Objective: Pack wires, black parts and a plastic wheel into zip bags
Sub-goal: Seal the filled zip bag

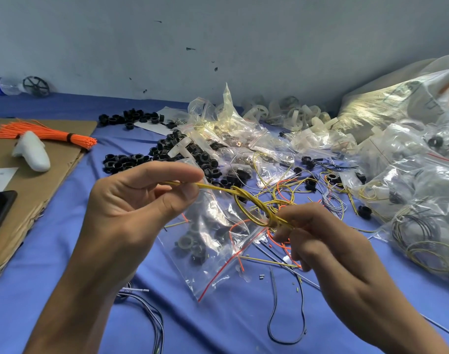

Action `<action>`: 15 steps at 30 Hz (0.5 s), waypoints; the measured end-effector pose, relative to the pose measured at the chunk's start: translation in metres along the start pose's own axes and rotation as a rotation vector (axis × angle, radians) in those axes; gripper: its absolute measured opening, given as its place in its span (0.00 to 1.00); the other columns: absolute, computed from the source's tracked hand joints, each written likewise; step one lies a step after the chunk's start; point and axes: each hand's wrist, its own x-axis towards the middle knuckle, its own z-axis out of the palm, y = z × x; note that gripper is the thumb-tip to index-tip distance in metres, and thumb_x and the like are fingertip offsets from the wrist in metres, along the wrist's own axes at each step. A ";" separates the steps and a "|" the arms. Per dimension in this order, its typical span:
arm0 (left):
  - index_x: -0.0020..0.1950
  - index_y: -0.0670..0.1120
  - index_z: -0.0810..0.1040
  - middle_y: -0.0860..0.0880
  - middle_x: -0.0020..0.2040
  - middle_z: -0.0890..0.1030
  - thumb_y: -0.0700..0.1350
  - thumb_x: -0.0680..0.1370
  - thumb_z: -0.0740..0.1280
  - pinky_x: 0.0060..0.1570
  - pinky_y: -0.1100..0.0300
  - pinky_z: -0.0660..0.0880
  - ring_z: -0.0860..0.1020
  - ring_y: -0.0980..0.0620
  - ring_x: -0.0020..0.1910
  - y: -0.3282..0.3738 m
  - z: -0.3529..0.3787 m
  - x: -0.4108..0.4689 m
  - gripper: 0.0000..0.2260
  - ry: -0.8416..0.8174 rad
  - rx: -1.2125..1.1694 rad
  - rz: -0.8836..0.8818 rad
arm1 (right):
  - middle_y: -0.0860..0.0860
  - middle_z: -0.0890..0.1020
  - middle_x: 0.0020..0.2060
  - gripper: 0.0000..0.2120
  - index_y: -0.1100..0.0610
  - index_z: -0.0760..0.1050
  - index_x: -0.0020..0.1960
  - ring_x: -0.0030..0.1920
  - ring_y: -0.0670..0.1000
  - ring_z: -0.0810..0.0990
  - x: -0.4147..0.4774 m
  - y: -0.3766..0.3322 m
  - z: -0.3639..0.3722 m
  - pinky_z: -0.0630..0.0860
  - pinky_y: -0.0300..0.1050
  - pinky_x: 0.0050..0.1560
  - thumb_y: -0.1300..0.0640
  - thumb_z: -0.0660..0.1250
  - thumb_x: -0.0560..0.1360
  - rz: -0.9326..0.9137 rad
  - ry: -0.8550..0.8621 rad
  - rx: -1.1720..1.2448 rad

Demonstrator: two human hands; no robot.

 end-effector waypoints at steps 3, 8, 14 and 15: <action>0.48 0.53 0.86 0.54 0.39 0.83 0.50 0.71 0.75 0.39 0.70 0.74 0.77 0.58 0.38 0.002 0.004 -0.001 0.07 -0.018 0.010 0.000 | 0.40 0.79 0.48 0.12 0.42 0.79 0.52 0.46 0.43 0.79 0.005 -0.007 0.007 0.72 0.37 0.47 0.54 0.61 0.73 -0.110 0.014 -0.092; 0.48 0.54 0.86 0.56 0.37 0.82 0.46 0.70 0.75 0.35 0.75 0.70 0.75 0.62 0.34 0.004 0.008 -0.001 0.07 -0.044 0.052 0.016 | 0.37 0.75 0.50 0.08 0.43 0.77 0.56 0.46 0.38 0.77 0.004 -0.020 0.023 0.67 0.26 0.44 0.47 0.60 0.81 -0.337 0.125 -0.204; 0.48 0.54 0.86 0.54 0.41 0.83 0.49 0.71 0.74 0.41 0.68 0.73 0.78 0.57 0.40 0.004 0.003 0.000 0.07 -0.009 0.099 0.003 | 0.39 0.76 0.49 0.05 0.46 0.79 0.54 0.44 0.43 0.78 0.004 -0.018 0.025 0.68 0.31 0.43 0.50 0.66 0.80 -0.337 0.152 -0.210; 0.49 0.55 0.85 0.54 0.44 0.84 0.50 0.71 0.74 0.44 0.67 0.74 0.79 0.57 0.44 0.005 0.003 0.000 0.07 -0.009 0.127 0.014 | 0.40 0.76 0.48 0.05 0.47 0.79 0.54 0.45 0.44 0.78 0.003 -0.020 0.024 0.67 0.31 0.42 0.50 0.65 0.80 -0.340 0.158 -0.212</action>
